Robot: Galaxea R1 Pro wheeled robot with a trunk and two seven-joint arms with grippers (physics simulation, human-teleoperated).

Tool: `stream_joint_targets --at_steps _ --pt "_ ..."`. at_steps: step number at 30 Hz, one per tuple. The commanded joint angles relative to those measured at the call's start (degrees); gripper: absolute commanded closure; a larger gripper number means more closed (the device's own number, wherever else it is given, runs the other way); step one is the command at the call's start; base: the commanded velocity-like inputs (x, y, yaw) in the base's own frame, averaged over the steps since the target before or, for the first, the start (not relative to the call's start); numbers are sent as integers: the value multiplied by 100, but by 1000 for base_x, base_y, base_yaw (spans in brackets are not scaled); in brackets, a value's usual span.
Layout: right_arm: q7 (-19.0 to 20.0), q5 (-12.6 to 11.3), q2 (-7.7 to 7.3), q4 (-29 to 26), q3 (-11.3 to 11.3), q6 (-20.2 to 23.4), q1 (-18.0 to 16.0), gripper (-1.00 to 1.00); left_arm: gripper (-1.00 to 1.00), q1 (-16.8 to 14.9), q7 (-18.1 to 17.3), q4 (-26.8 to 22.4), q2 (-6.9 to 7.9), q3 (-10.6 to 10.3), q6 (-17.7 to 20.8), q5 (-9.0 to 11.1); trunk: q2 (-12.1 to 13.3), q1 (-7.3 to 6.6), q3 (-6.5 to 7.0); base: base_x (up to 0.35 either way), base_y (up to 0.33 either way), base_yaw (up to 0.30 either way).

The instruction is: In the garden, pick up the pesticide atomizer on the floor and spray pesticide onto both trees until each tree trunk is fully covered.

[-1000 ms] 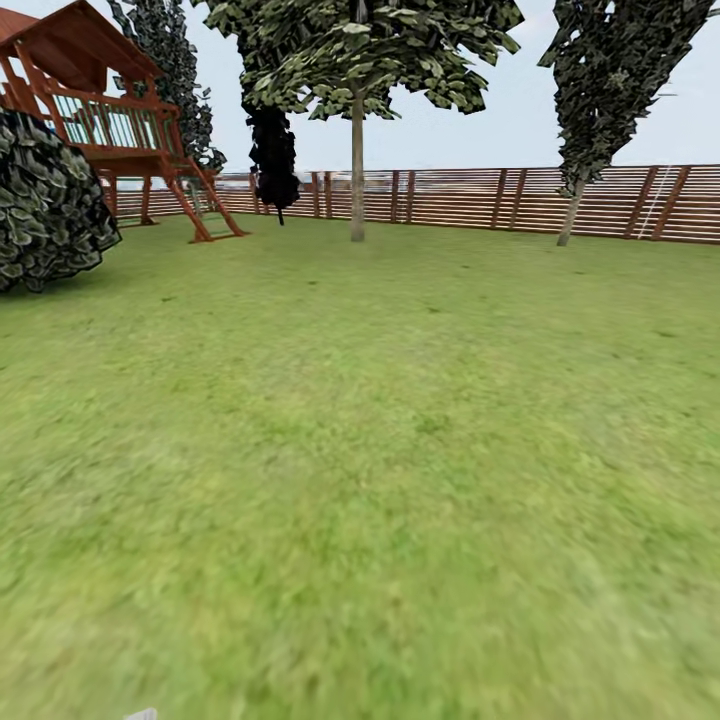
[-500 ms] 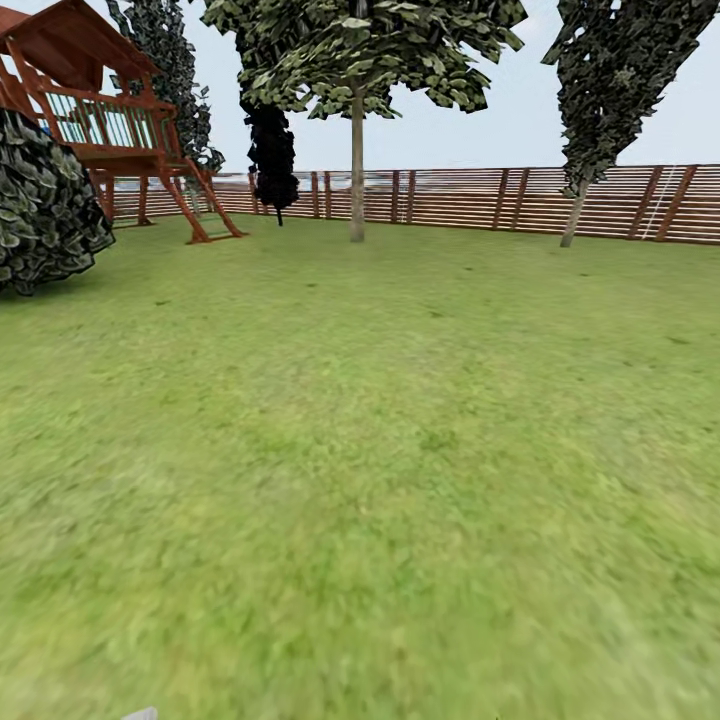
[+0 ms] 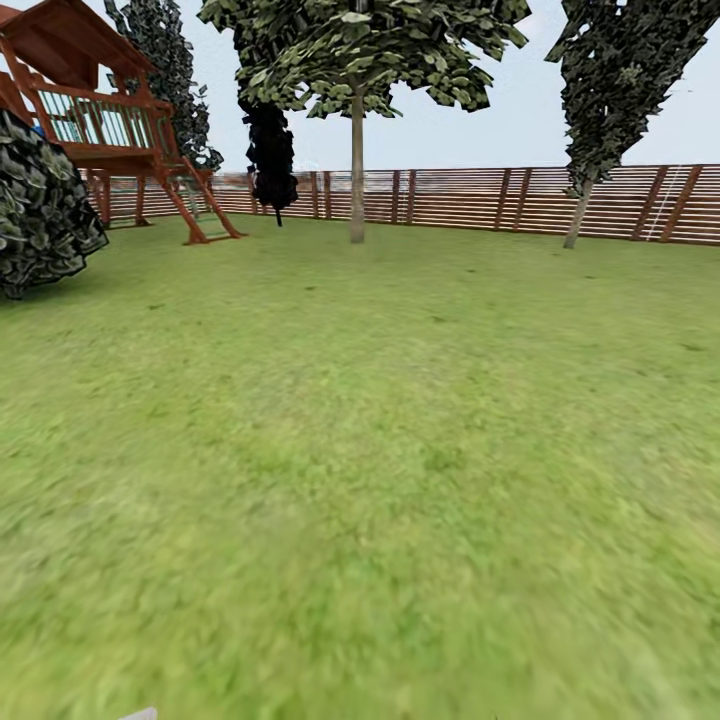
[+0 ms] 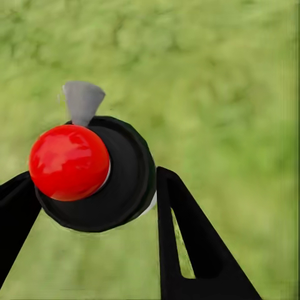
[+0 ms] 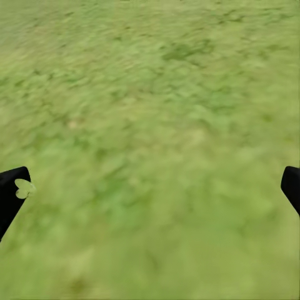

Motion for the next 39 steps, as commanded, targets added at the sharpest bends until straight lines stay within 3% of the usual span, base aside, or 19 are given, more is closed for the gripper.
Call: stream_joint_targets --at_steps 1,39 --pt "0 -1 0 0 0 0 0 -100 100 0 -2 -1 0 1 0 0 0 0 0 338 0 0" --pt "0 -1 0 0 0 0 0 -100 100 0 -2 -2 0 1 0 0 0 0 0 338 0 0"
